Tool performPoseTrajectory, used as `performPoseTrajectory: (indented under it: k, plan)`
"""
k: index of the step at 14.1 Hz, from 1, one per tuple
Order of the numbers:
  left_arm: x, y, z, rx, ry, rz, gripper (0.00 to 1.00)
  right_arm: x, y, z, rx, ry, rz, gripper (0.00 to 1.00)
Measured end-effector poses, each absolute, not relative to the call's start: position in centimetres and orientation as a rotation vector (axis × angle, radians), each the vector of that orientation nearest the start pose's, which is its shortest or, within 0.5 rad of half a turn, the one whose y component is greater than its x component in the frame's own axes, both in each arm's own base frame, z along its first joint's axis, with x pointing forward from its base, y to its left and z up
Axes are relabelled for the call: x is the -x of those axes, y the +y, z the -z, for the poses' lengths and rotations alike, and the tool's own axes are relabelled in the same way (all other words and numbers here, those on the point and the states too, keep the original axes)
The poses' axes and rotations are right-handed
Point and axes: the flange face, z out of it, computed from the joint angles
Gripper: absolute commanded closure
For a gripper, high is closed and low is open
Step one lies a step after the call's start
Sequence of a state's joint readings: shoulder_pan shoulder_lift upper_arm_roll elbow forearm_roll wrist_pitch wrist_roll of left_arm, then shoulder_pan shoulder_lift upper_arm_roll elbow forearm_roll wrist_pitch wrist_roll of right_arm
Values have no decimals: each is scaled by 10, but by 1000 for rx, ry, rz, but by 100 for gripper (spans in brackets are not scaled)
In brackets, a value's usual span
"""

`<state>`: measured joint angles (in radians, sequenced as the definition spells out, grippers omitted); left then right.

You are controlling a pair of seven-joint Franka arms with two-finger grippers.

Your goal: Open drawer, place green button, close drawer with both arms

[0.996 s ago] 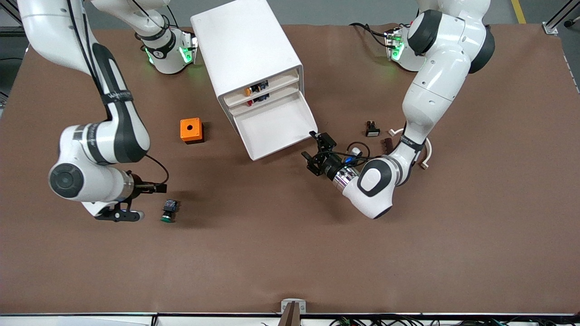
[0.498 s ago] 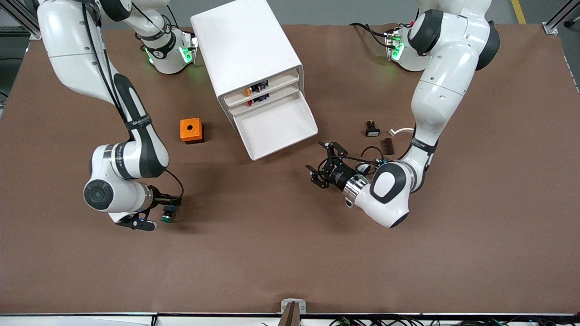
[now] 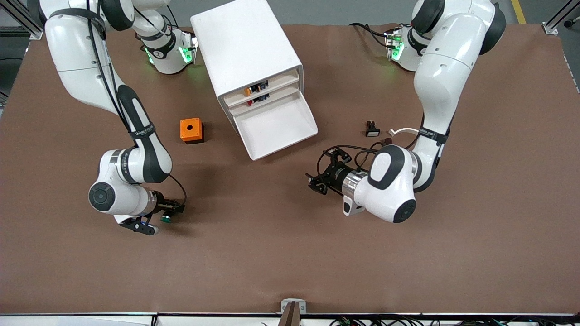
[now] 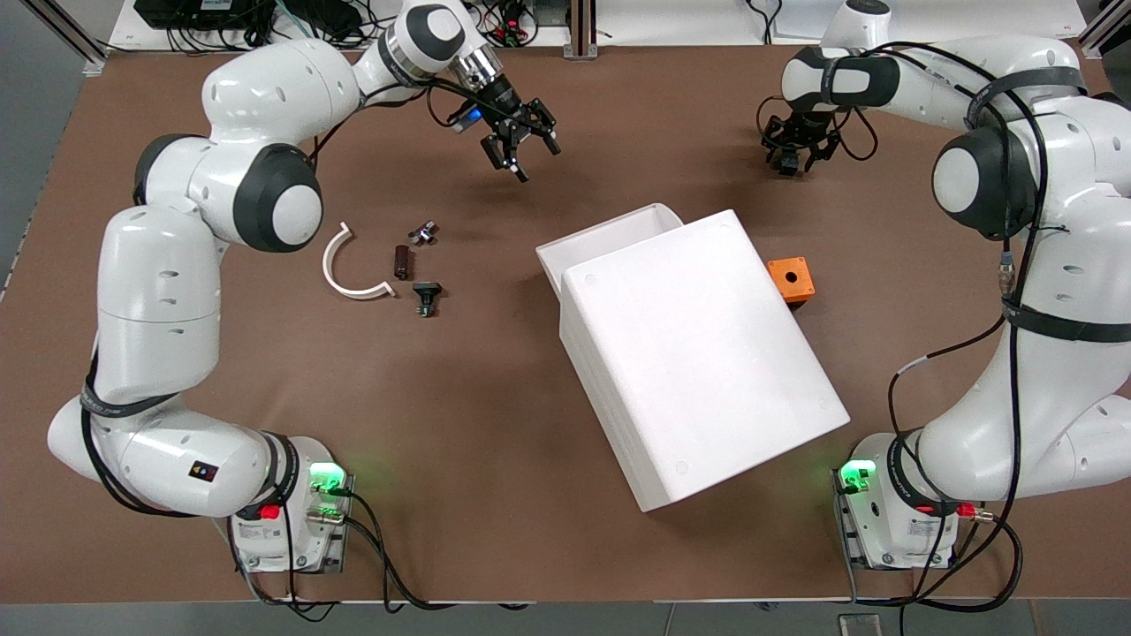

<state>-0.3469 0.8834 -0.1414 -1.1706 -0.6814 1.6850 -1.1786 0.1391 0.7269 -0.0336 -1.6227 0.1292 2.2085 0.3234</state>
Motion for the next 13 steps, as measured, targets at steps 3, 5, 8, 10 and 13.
performPoseTrajectory:
  k: [3,5,8,10,13]
  plan:
    - [-637,-376,-272,2909,-1378,-1124,0,-671,75,-185,3054,463,-234,76]
    - [-640,-382,-278,2973,-1351,-986,0,-672,74,-186,3054,464,-233,91]
    - [-648,-385,-284,3063,-1330,-813,0,-673,75,-188,3051,471,-227,95]
    - [-652,-387,-287,3099,-1337,-741,0,-675,79,-192,3040,536,-218,95]
    - [-654,-387,-293,3116,-1339,-712,1,-671,105,-214,3018,662,-268,95]
